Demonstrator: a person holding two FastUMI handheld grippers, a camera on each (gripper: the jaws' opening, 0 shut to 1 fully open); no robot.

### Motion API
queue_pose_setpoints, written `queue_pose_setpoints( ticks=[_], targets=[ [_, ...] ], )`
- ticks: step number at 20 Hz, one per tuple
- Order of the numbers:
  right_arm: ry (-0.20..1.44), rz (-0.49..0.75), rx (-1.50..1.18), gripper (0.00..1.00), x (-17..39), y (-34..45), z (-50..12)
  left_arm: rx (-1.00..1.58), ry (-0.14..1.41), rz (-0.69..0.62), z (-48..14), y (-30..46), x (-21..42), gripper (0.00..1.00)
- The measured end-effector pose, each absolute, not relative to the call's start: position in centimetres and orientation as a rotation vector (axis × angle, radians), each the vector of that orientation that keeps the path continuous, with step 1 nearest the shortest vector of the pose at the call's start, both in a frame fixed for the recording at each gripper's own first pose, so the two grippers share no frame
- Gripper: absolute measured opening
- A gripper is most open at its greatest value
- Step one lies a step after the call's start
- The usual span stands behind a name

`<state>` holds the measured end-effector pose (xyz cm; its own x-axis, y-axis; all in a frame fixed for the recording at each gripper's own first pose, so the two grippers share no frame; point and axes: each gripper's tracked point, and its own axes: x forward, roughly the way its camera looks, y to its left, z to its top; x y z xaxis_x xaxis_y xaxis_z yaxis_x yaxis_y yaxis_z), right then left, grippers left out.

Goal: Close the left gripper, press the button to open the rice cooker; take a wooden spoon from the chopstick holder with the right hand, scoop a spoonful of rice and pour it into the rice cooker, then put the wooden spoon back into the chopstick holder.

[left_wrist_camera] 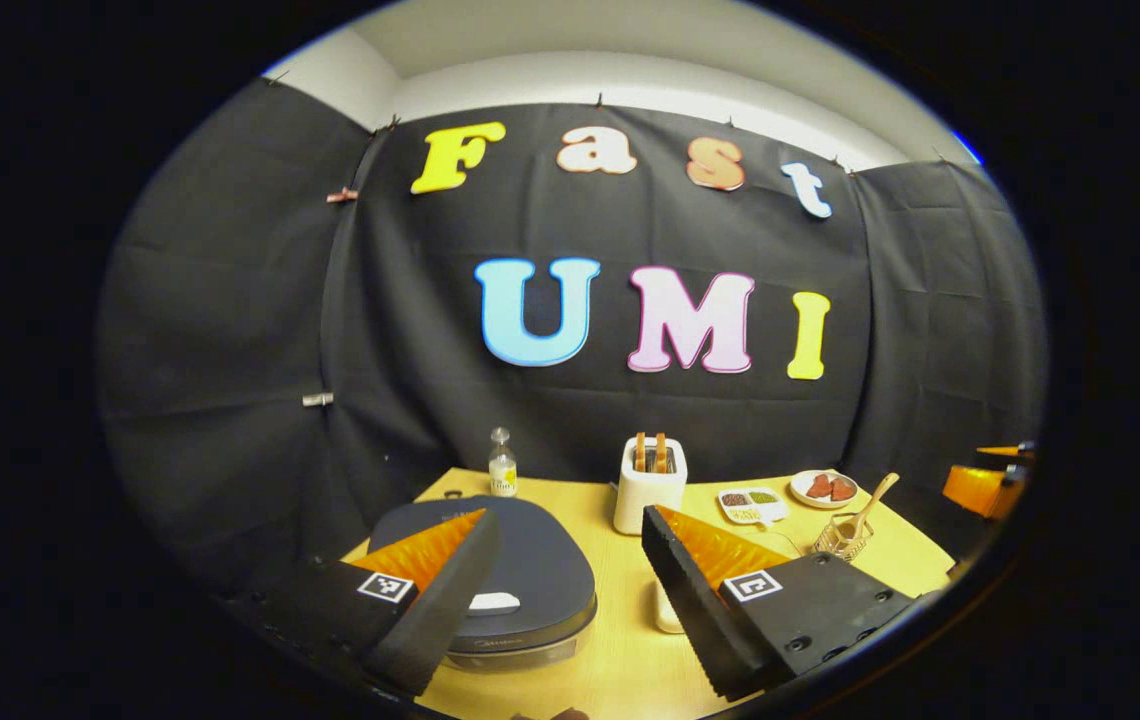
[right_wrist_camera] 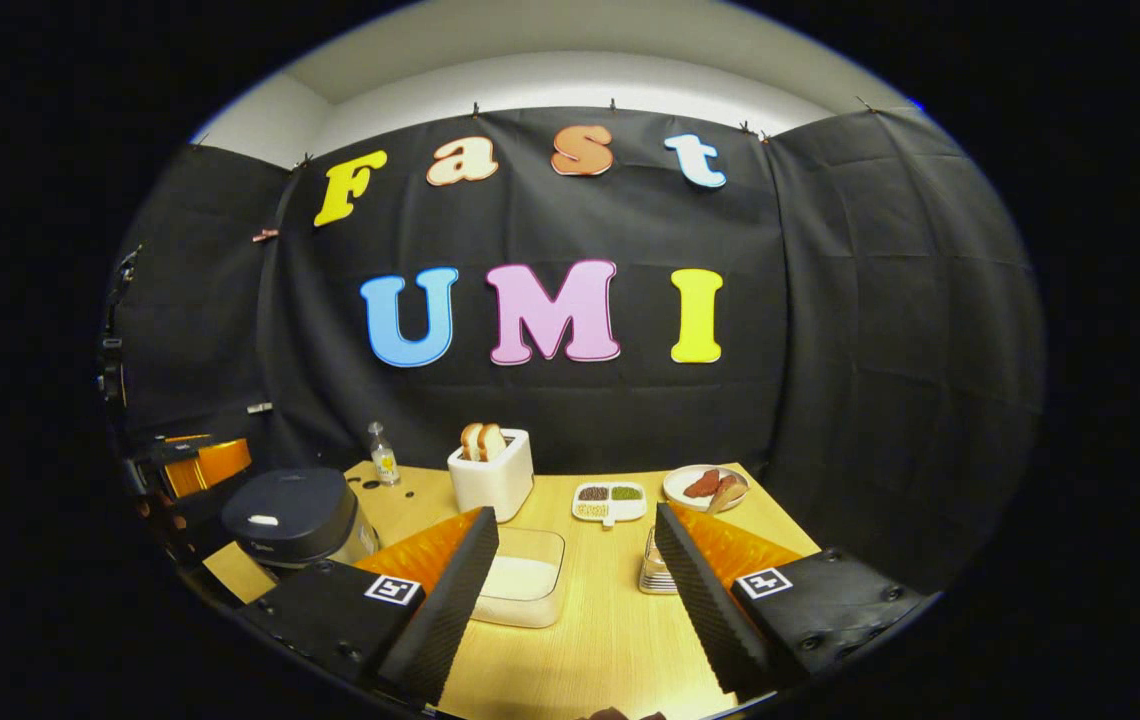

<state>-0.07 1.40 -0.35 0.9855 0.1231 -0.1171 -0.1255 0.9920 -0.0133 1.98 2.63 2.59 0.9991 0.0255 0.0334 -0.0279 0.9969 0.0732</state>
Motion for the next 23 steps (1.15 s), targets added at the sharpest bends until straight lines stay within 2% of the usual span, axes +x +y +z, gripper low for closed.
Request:
queue_pose_setpoints(
  ticks=[6, 11, 15, 19, 23],
  targets=[
    [0.111, 0.066, -0.037, 0.98, -1.3, 0.1, 0.0, 0.103, -0.013, -0.039, 2.6, 1.5, 0.7, 0.96],
    [0.138, 0.032, -0.031, 0.99, -1.0, -0.5, -0.7, 0.062, 0.011, -0.017, 1.8, 1.5, 1.3, 0.97],
    [0.113, -0.063, 0.038, 0.99, -0.6, -1.8, -0.4, 0.017, -0.006, 0.034, 1.9, 2.6, 2.0, 0.97],
    [0.116, -0.077, 0.034, 0.98, -0.7, -2.4, -1.3, -0.009, 0.003, 0.034, 1.2, 2.9, 1.7, 0.97],
    [0.169, -0.016, 0.019, 0.98, -1.2, -0.5, -3.4, -0.002, 0.026, 0.032, -0.1, 2.8, 1.1, 0.97]
  ],
)
